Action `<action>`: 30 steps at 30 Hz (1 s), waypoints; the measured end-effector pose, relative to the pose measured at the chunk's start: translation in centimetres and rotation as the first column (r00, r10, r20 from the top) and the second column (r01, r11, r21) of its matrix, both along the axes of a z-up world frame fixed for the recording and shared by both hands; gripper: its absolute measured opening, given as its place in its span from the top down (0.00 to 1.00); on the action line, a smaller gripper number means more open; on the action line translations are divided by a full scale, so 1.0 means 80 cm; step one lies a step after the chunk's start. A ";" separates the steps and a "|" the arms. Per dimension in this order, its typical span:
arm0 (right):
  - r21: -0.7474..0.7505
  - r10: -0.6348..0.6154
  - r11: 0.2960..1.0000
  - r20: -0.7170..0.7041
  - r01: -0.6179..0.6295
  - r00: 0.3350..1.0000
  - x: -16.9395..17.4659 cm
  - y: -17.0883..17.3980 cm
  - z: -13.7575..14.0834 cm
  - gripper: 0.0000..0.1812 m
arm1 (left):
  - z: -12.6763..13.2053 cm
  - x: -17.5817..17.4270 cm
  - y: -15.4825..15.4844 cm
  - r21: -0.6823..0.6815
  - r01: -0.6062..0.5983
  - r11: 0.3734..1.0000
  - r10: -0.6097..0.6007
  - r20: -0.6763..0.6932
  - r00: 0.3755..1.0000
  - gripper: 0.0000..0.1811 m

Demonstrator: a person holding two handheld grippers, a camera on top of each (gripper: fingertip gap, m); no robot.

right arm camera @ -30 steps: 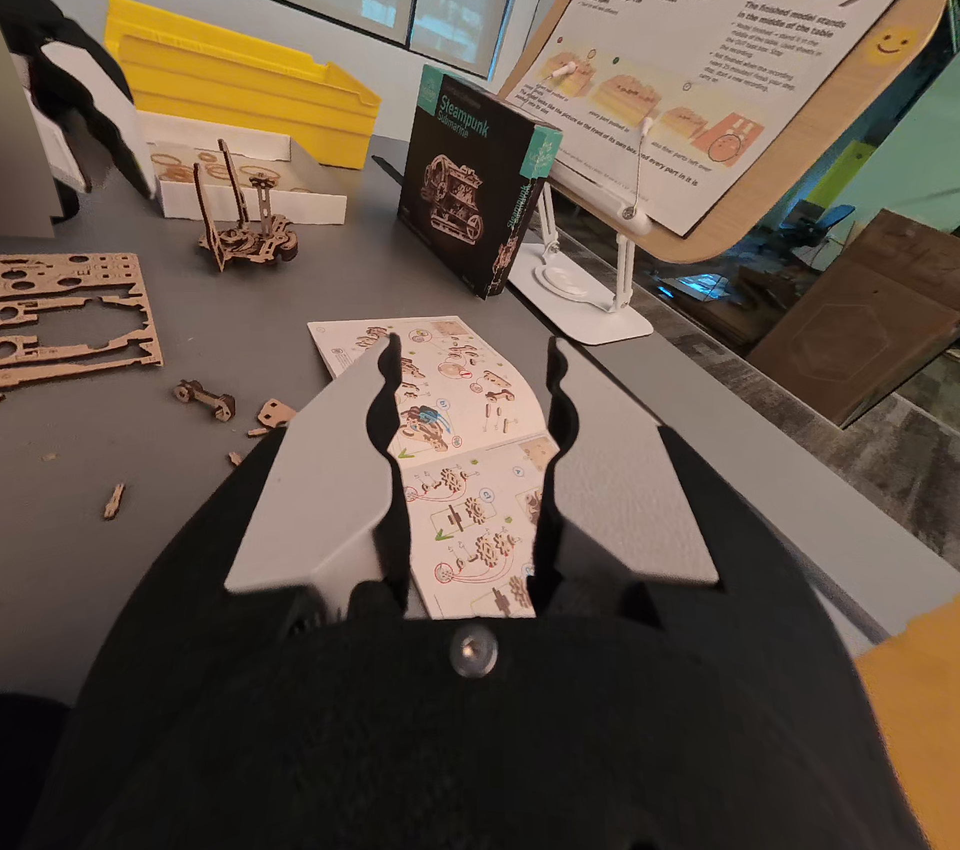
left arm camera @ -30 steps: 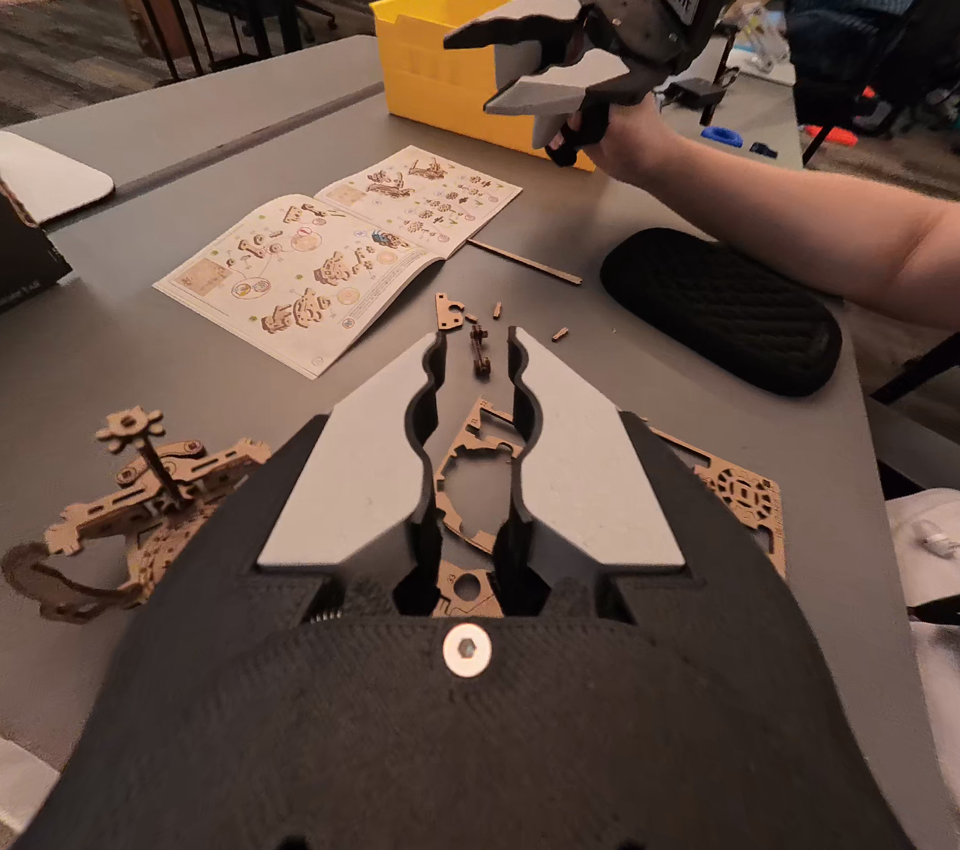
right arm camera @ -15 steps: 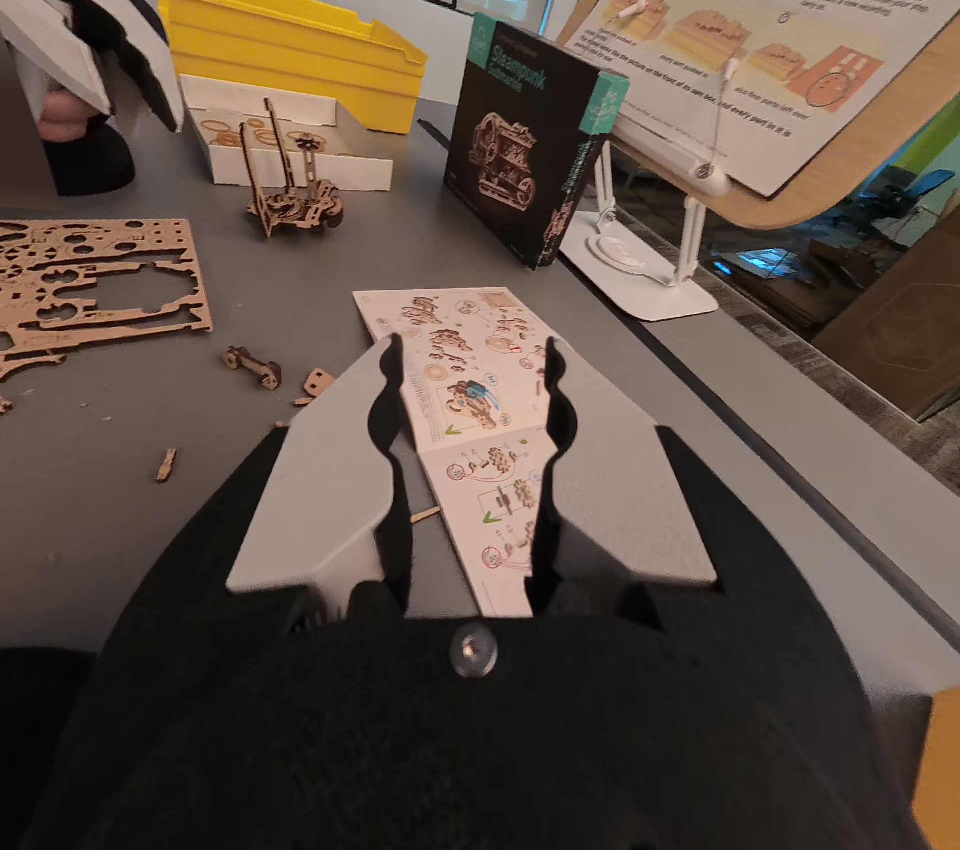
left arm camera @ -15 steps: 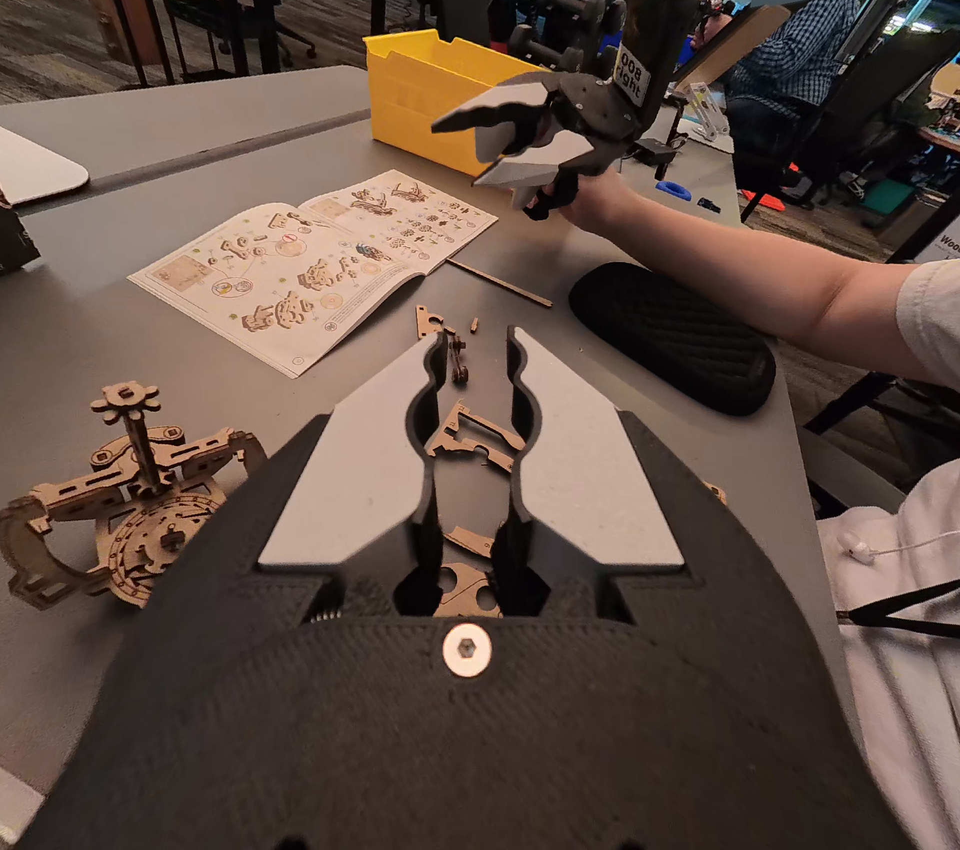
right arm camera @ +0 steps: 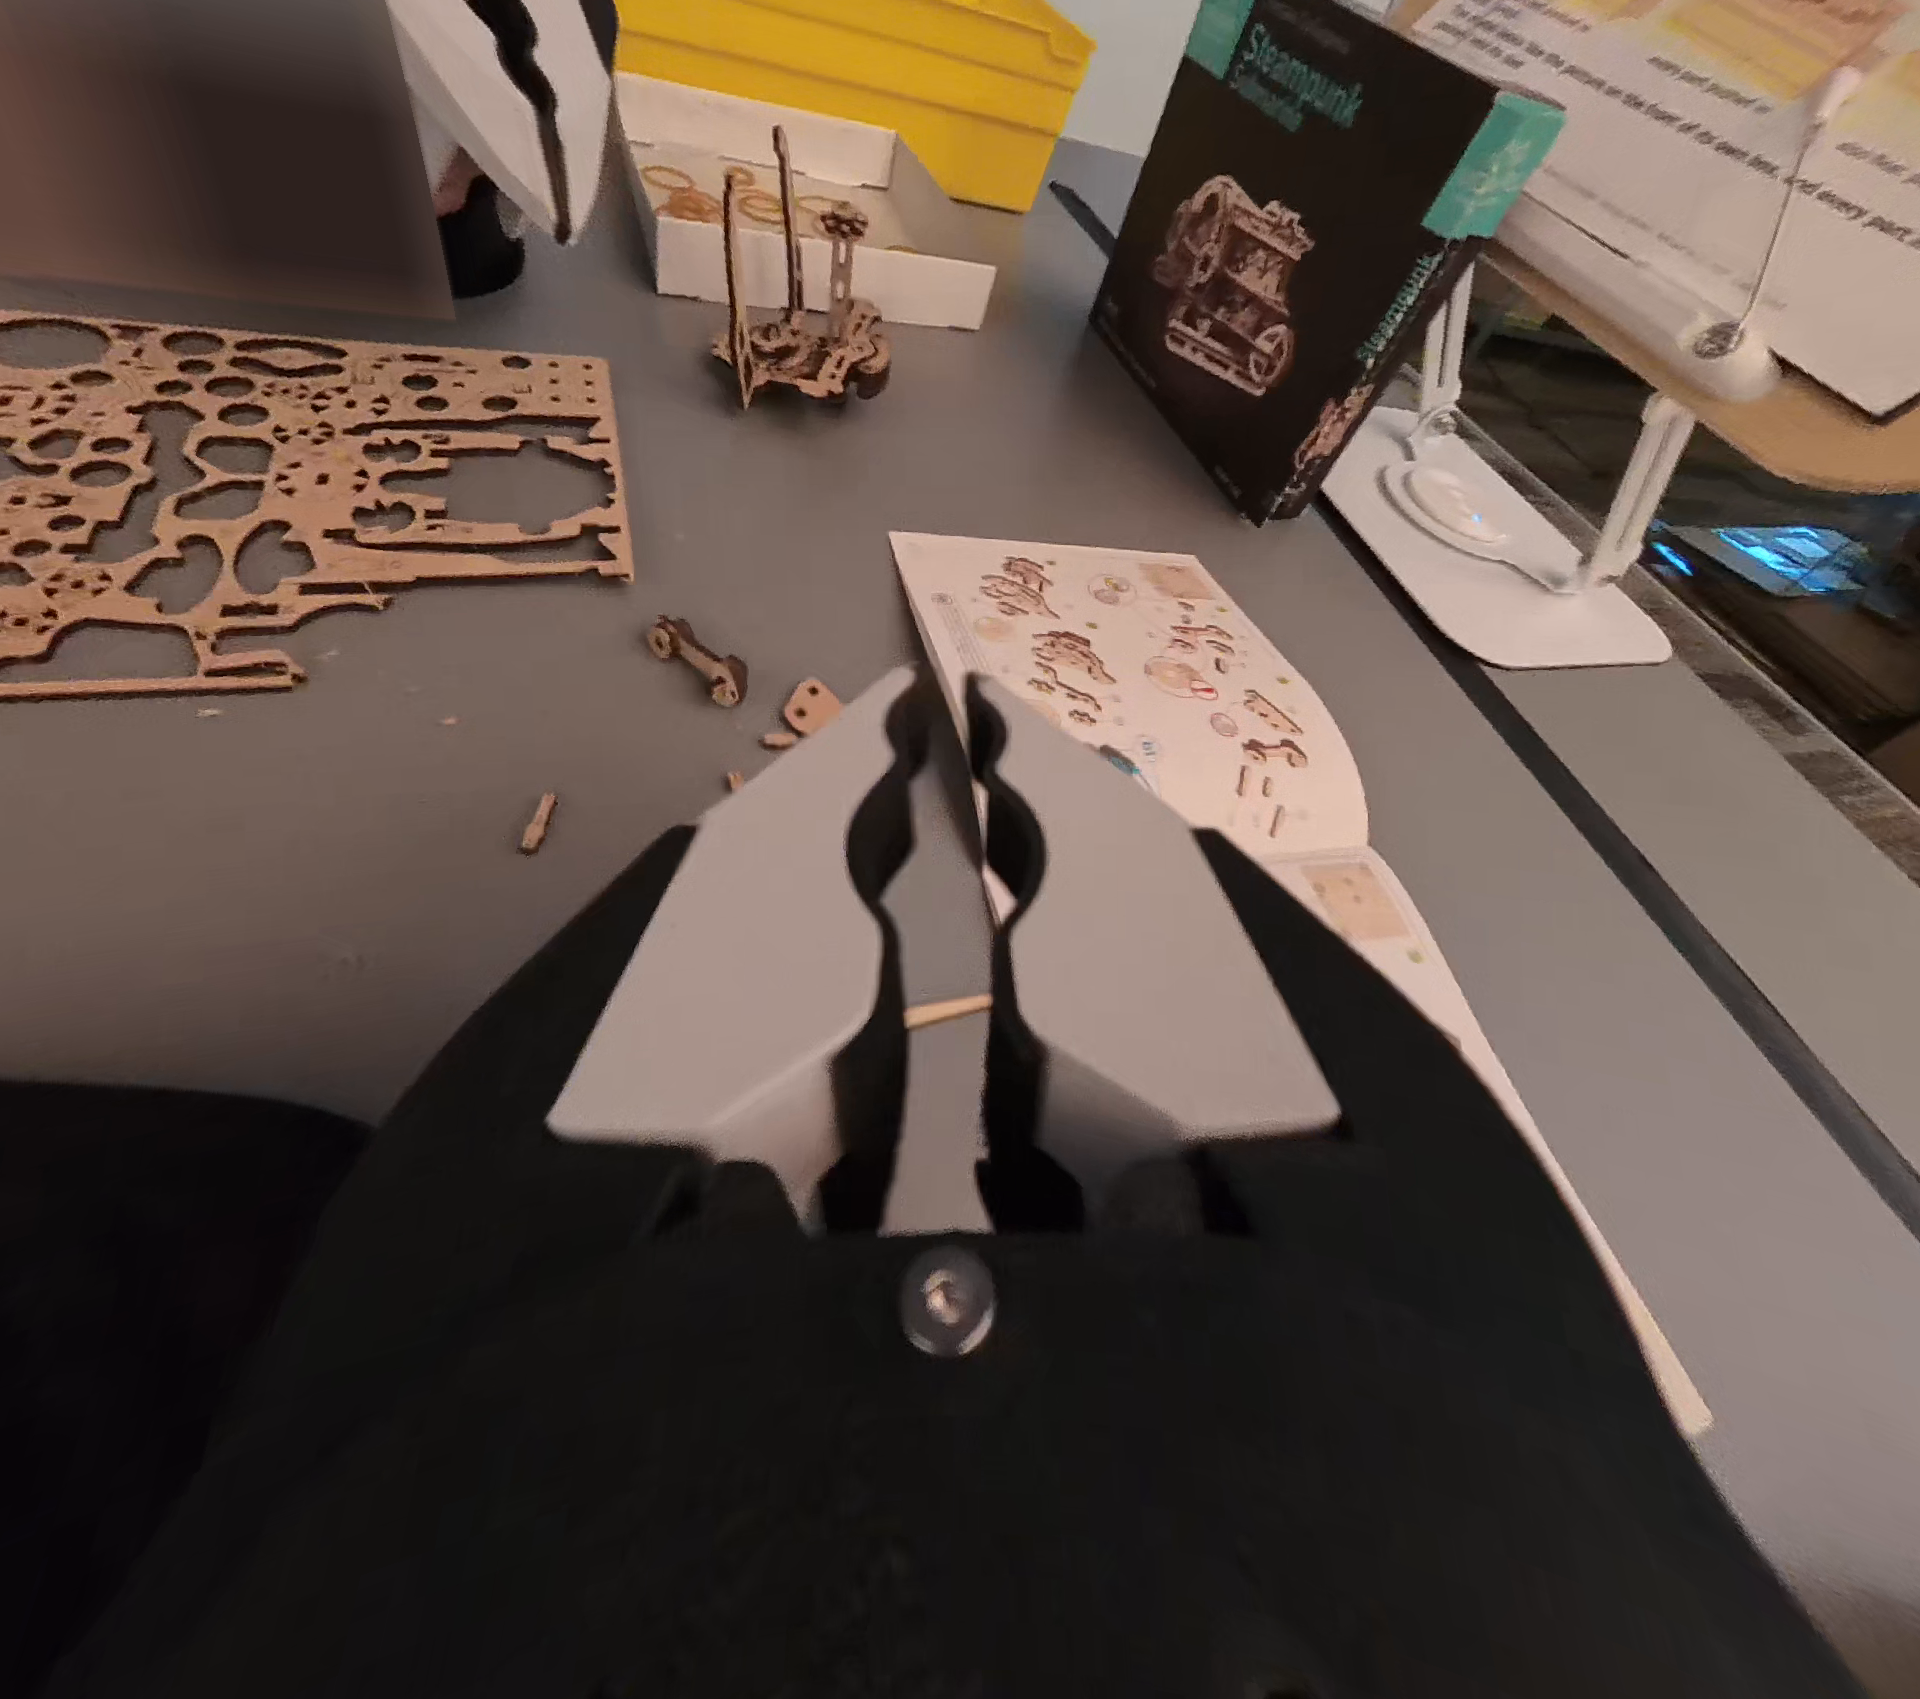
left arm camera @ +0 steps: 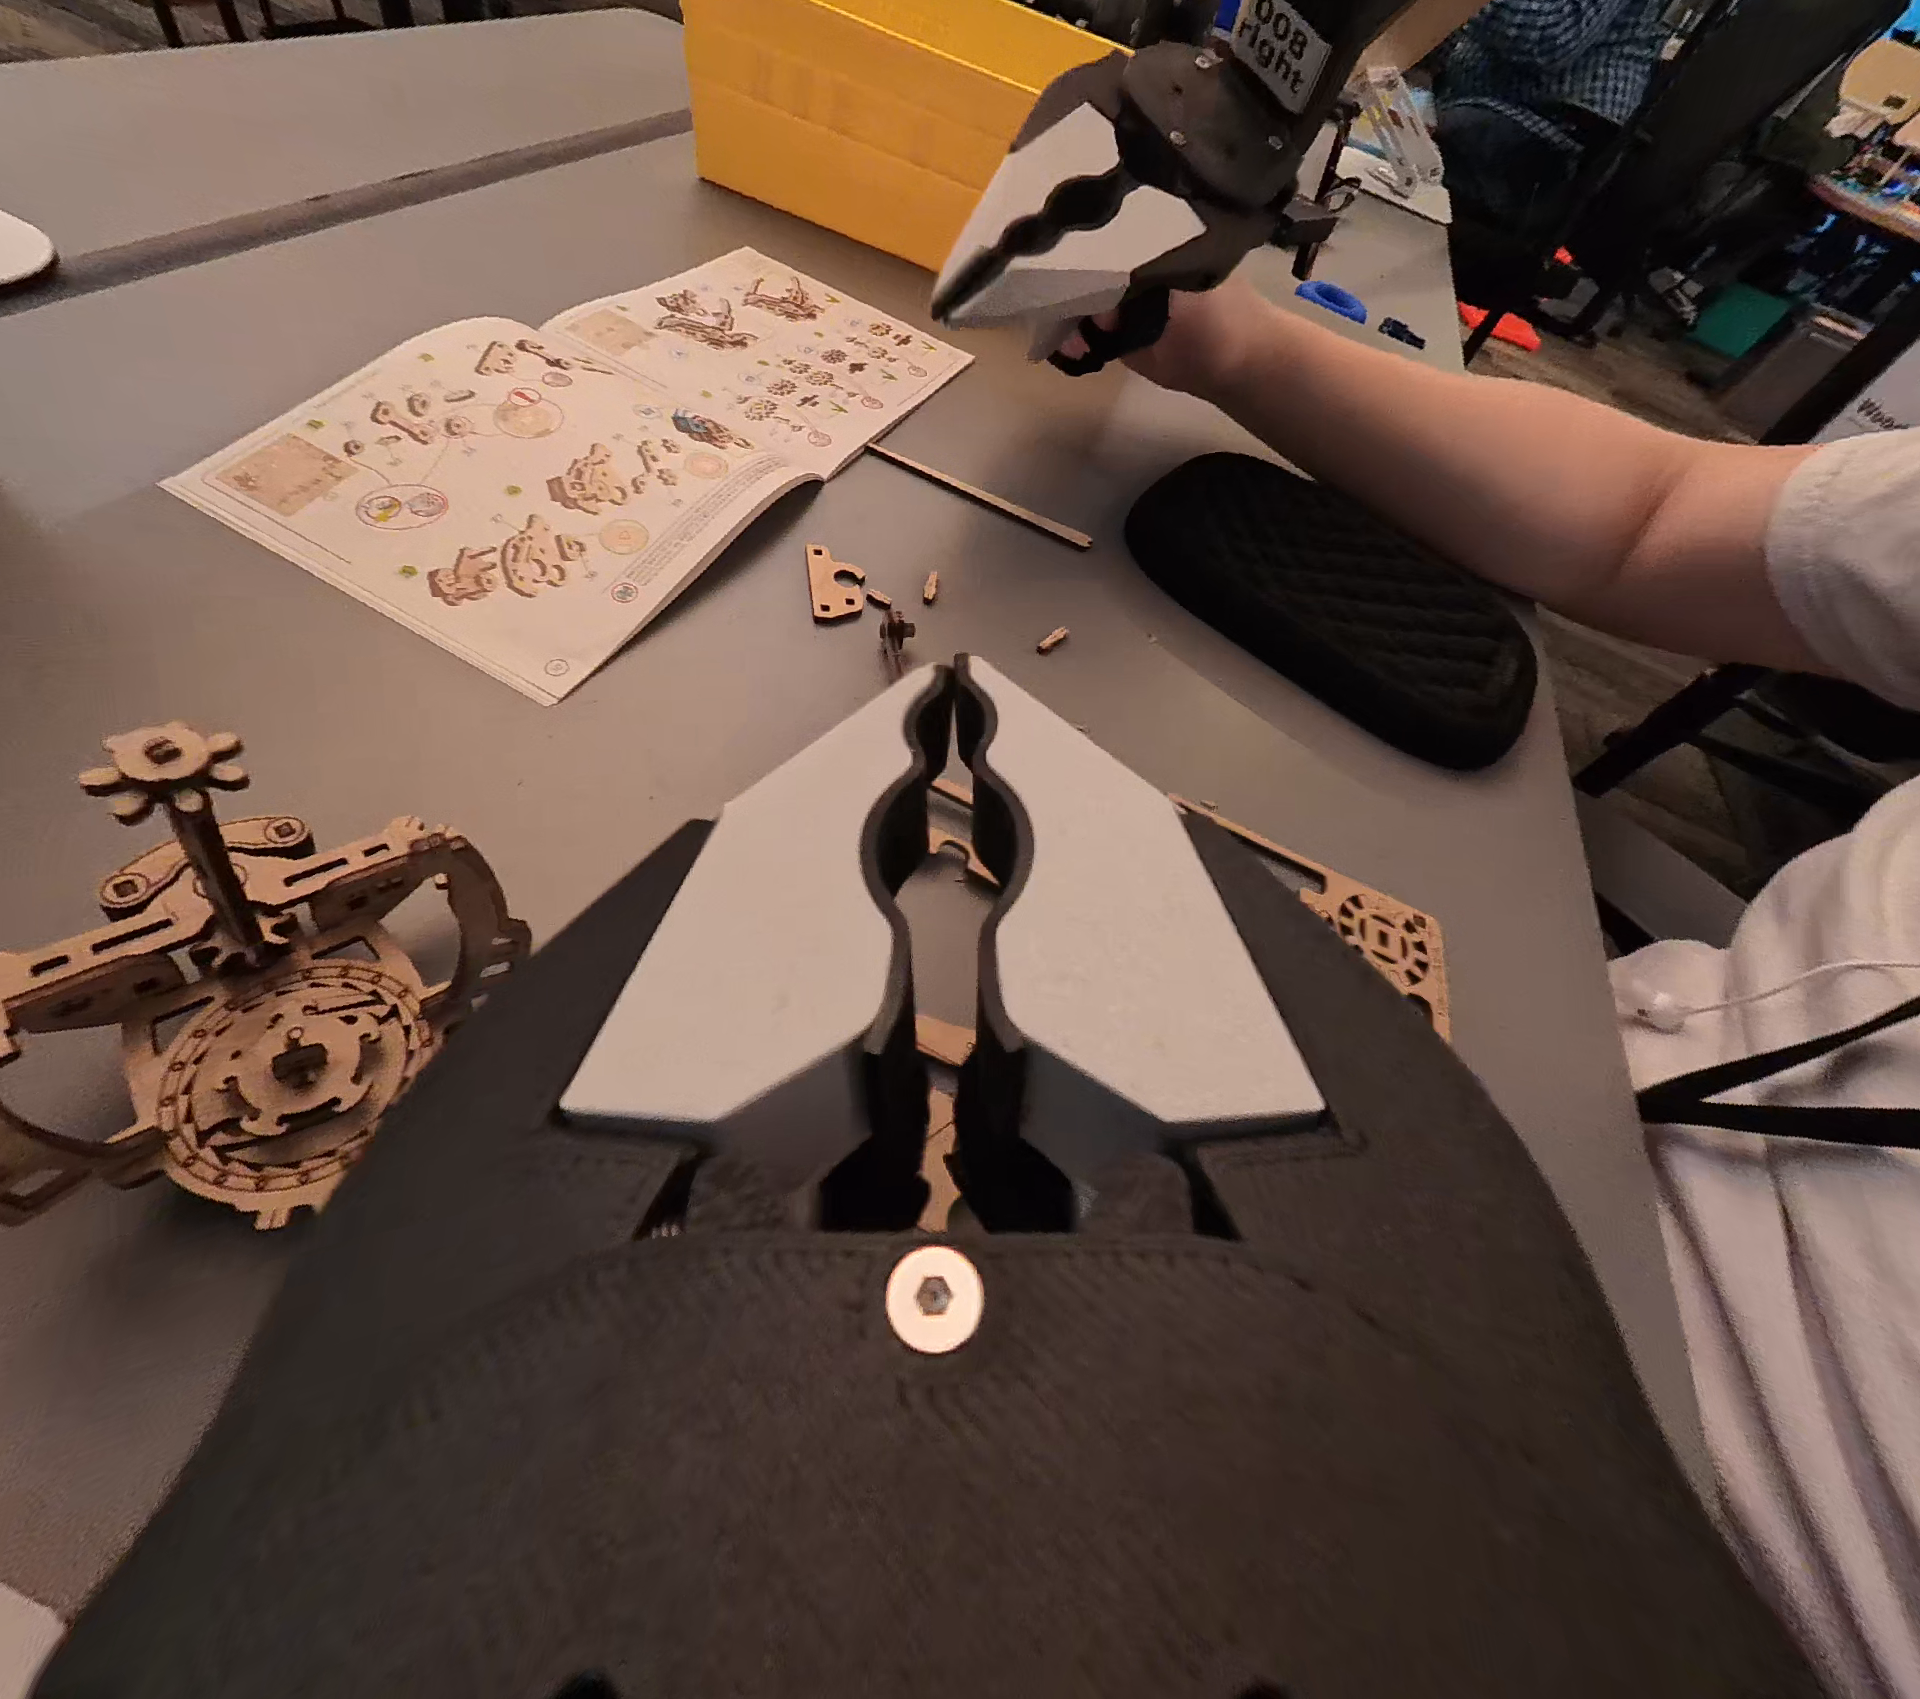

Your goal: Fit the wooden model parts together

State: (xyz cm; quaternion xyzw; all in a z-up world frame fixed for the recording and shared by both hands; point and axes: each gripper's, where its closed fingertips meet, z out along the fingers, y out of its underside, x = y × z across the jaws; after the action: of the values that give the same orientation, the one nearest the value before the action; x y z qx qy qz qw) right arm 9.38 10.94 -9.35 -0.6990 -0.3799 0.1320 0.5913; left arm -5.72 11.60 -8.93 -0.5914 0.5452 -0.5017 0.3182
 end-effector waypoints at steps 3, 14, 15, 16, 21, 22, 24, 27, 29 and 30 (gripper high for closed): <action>-0.039 0.037 0.998 -0.079 -0.040 0.996 -0.010 -0.002 0.006 0.80 | 0.000 -0.001 0.001 -0.016 0.005 1.000 -0.005 0.005 1.000 1.00; -0.074 0.090 0.993 -0.035 -0.093 0.995 -0.028 -0.009 -0.003 0.95 | -0.012 -0.001 0.009 0.000 -0.018 1.000 0.018 -0.040 0.999 1.00; -0.088 0.111 0.990 -0.032 -0.114 0.993 -0.032 -0.013 -0.006 1.00 | -0.012 -0.001 0.009 0.017 -0.020 1.000 0.020 -0.040 0.999 1.00; -0.122 0.129 0.984 -0.029 -0.131 0.991 -0.035 -0.016 -0.011 1.00 | -0.012 -0.001 0.010 0.037 -0.026 0.999 0.027 -0.042 0.999 1.00; -0.066 0.052 0.996 -0.039 -0.055 0.998 -0.031 0.000 -0.005 0.79 | -0.014 0.002 0.007 0.025 -0.026 0.999 0.027 -0.035 0.999 0.86; -0.082 0.053 0.995 -0.041 -0.056 0.998 -0.031 0.000 -0.008 0.79 | -0.016 0.002 0.007 0.014 -0.022 1.000 0.022 -0.043 0.999 0.90; -0.115 0.073 0.990 -0.042 -0.077 0.996 -0.032 -0.003 -0.016 0.82 | -0.012 0.001 0.004 0.010 -0.006 1.000 0.006 -0.033 0.999 0.98; -0.171 0.086 0.982 0.009 -0.083 0.996 -0.028 -0.008 -0.027 0.87 | -0.008 -0.002 0.008 0.045 -0.023 0.999 0.024 -0.020 1.000 1.00; -0.212 0.111 0.972 0.056 -0.097 0.992 -0.027 -0.015 -0.033 0.89 | -0.007 -0.002 0.006 0.042 -0.017 0.999 0.017 -0.018 1.000 1.00; -0.242 0.129 0.964 0.074 -0.108 0.989 -0.027 -0.020 -0.036 0.89 | -0.007 -0.001 0.007 0.033 -0.024 0.999 0.024 -0.013 1.000 0.96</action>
State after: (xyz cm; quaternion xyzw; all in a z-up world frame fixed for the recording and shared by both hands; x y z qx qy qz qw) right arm 7.19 9.33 -12.27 -0.7458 -0.4286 0.1802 0.4771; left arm -5.80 12.19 -9.48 -0.5959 0.5483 -0.4850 0.3301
